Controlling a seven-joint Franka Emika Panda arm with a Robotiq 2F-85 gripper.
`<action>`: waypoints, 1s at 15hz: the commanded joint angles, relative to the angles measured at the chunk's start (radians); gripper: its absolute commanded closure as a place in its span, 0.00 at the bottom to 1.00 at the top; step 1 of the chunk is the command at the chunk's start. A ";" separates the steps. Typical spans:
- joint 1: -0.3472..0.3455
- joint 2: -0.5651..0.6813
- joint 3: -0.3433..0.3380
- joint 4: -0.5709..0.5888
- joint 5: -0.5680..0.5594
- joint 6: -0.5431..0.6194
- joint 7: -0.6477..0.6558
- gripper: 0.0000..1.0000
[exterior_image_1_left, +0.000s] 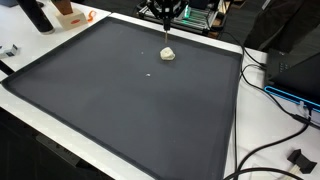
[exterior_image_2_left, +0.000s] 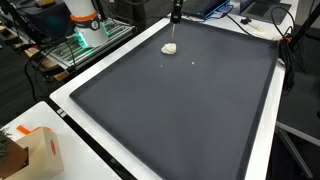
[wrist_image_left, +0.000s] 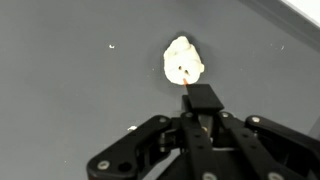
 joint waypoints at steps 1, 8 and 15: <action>-0.009 0.030 -0.008 0.001 0.006 -0.022 -0.024 0.97; -0.022 0.069 -0.007 -0.004 0.037 -0.017 -0.075 0.97; -0.031 0.094 -0.005 0.000 0.084 -0.022 -0.133 0.97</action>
